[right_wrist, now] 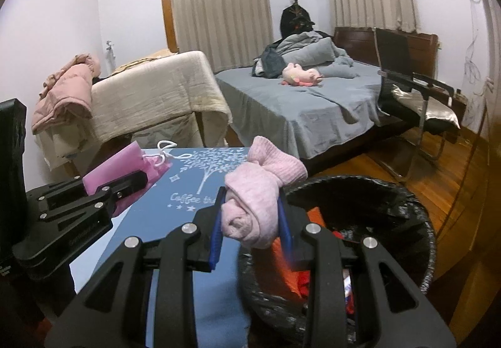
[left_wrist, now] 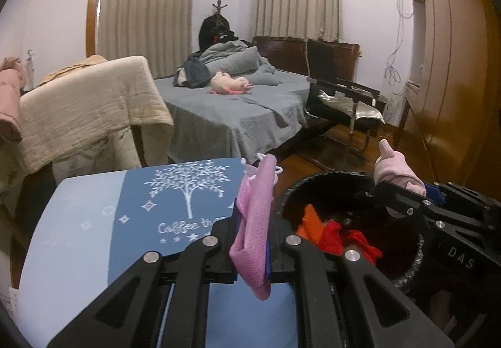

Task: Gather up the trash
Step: 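Carry the pink pad and pink sock over the bin with both tools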

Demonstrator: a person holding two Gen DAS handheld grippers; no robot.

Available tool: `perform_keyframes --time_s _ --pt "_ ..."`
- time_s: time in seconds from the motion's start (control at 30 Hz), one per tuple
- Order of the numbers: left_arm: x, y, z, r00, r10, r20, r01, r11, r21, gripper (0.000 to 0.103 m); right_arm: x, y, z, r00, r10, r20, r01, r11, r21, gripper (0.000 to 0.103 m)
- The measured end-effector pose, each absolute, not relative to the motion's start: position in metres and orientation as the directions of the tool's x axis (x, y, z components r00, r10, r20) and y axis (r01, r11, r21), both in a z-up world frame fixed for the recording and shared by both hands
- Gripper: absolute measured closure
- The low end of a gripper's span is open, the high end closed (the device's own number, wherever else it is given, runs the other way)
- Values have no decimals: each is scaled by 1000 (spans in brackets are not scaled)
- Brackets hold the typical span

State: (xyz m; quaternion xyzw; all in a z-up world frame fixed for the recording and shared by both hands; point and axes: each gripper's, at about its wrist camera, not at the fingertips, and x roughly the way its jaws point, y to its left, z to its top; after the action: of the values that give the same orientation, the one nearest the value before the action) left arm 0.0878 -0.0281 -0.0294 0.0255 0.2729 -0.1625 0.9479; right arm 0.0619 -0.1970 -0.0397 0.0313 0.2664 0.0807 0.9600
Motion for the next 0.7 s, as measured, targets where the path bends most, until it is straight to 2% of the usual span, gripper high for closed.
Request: perform_keyframes --time_s 0.7 --pt "102 -113 -44 730 -424 -536 478 877 -42 92 47 -275 -52 855 29 -517 26 995 99 74"
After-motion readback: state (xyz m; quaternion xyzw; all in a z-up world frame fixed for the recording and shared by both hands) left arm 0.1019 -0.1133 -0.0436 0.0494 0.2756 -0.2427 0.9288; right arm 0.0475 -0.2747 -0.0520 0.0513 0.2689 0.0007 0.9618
